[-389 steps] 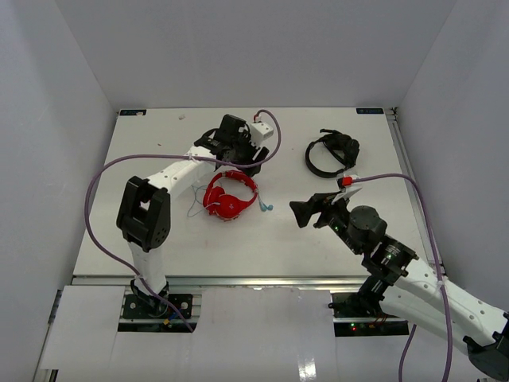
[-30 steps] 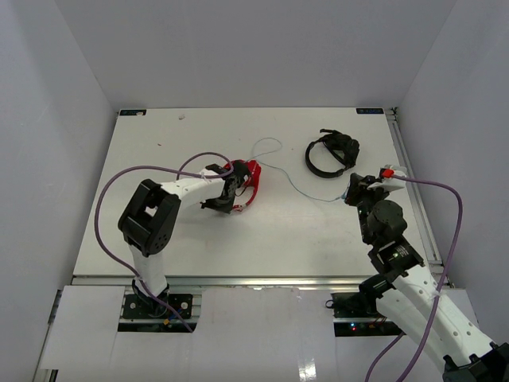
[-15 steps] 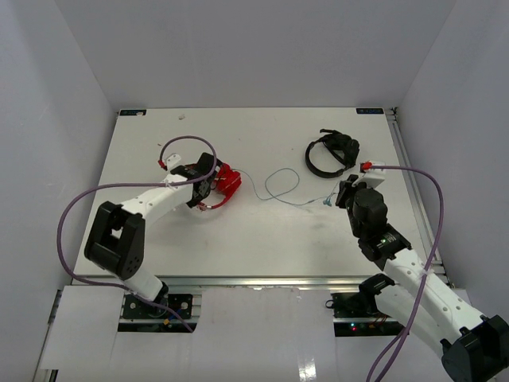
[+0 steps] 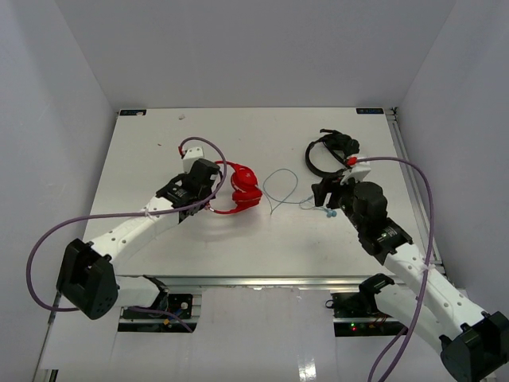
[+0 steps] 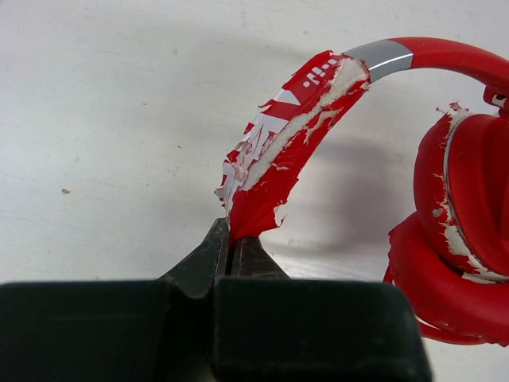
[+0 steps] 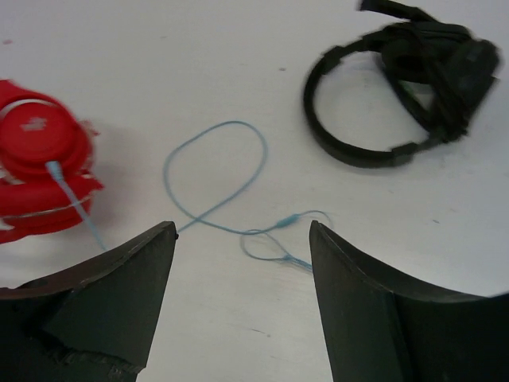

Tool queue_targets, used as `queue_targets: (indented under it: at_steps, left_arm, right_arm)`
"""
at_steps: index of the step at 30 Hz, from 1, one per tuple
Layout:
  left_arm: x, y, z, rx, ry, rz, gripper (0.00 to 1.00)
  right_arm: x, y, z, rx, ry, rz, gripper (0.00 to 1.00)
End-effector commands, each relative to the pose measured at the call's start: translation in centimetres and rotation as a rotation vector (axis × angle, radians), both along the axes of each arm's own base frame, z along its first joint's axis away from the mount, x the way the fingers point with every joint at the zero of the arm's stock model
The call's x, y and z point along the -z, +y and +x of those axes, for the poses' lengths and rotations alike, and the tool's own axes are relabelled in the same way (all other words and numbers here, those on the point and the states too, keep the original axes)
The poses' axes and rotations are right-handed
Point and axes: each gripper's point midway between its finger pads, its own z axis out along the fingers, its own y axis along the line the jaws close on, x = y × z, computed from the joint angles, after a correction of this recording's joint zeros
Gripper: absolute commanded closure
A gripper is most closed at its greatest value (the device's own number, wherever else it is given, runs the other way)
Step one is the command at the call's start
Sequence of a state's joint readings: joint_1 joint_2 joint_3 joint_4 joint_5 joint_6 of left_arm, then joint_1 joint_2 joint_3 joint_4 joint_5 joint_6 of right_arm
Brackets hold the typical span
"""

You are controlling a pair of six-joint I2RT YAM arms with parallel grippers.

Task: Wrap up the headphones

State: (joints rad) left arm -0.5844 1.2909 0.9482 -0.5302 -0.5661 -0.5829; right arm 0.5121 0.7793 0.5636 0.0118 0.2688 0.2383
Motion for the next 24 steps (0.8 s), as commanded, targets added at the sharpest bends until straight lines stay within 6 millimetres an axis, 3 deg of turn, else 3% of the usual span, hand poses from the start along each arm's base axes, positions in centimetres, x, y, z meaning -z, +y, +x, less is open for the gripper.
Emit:
queue_targets:
  at_steps: [1, 3, 6, 10, 14, 17, 24]
  left_arm:
    - [-3.6, -2.1, 0.4, 0.080, -0.107, -0.087, 1.00]
    - [-5.0, -2.8, -0.1, 0.115, -0.129, -0.148, 1.00]
    - [-8.2, -3.2, -1.1, 0.161, -0.194, -0.223, 1.00]
    - [-12.5, -2.8, -2.4, 0.188, -0.267, -0.282, 1.00]
    - [-14.7, -2.2, -2.9, 0.192, -0.292, -0.274, 1.00]
    - [-15.7, -1.9, -3.2, 0.188, -0.309, -0.283, 1.00]
    - [-19.5, -2.2, -3.9, 0.219, -0.373, -0.346, 1.00]
  right_arm:
    - [-5.1, 7.3, -2.2, -0.458, -0.179, 0.058, 0.27]
    - [-5.3, 10.4, -4.4, -0.693, -0.235, 0.085, 0.29]
    - [-4.6, 12.5, -6.3, -0.903, -0.328, 0.071, 0.30]
    - [-3.7, 13.8, -8.7, -1.075, -0.409, 0.080, 0.30]
    - [-4.8, 14.1, -10.8, -1.168, -0.537, 0.093, 0.30]
    - [-4.9, 14.7, -11.0, -1.194, -0.586, 0.054, 0.30]
    - [-4.7, 15.6, -8.6, -1.120, -0.653, -0.011, 0.32]
